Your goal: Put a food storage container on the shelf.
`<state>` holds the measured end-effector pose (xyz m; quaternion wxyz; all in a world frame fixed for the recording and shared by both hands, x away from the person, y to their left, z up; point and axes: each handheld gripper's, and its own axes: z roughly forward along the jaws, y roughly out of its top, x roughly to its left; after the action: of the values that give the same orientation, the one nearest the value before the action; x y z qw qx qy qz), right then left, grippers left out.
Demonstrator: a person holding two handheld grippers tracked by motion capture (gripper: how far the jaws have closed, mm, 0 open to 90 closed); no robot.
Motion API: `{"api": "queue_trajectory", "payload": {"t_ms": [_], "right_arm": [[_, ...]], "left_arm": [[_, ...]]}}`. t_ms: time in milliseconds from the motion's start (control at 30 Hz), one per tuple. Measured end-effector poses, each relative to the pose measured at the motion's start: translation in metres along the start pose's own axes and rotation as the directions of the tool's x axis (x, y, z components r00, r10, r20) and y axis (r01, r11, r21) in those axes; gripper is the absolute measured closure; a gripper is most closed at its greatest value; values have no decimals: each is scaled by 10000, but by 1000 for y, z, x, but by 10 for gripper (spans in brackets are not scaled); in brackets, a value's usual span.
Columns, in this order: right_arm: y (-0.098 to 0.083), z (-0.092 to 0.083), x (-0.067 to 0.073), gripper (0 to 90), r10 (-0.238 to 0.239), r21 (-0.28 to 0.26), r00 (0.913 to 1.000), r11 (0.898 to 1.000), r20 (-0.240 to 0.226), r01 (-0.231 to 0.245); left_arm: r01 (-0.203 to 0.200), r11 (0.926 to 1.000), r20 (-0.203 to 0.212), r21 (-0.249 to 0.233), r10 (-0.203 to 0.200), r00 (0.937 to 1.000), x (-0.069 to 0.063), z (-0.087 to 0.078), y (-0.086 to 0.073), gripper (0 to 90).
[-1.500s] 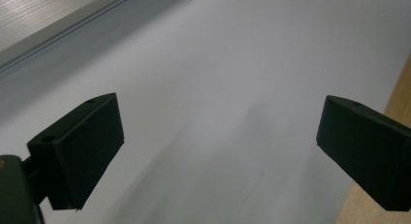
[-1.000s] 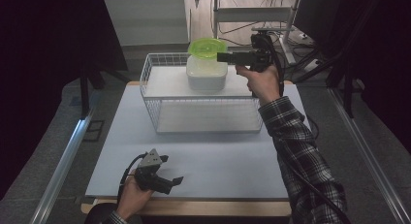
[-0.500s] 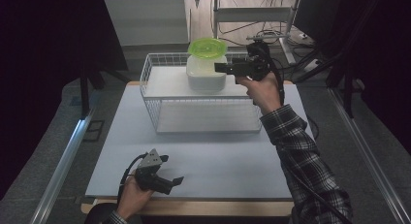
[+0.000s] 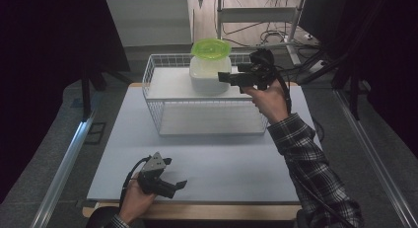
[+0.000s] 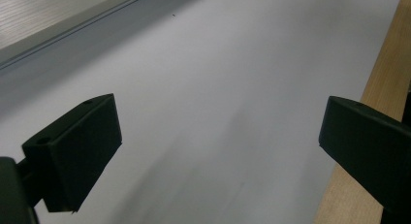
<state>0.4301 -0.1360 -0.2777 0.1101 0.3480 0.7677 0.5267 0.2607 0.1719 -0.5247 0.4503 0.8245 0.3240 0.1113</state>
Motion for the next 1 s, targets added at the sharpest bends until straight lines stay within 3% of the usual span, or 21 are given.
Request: {"api": "queue_trajectory", "payload": {"t_ms": [1000], "right_arm": [[-42, -7, 1, 46, -1035, 470, 9946, 9935, 19, 1033]], "left_arm": [[-103, 9999, -83, 53, 104, 9999, -1, 2, 0, 13]]}}
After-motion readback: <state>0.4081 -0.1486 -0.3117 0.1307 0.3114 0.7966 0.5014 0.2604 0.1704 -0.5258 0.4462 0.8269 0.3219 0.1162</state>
